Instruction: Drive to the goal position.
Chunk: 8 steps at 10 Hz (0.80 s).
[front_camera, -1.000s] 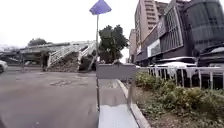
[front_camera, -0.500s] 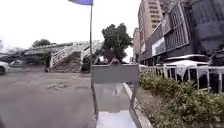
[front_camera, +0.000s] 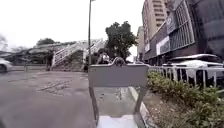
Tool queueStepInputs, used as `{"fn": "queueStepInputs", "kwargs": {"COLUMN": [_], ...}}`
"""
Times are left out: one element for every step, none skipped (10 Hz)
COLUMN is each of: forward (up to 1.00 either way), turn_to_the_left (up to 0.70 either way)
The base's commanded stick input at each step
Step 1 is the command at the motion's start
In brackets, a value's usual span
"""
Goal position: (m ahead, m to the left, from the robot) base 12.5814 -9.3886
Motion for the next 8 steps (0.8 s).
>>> {"fn": "queueStepInputs", "kwargs": {"forward": [0.03,0.45,0.45,0.45,0.45,0.45,0.45,0.45], "turn_to_the_left": [0.01,0.03,0.03,0.03,0.03,0.03,0.03,0.03]}}
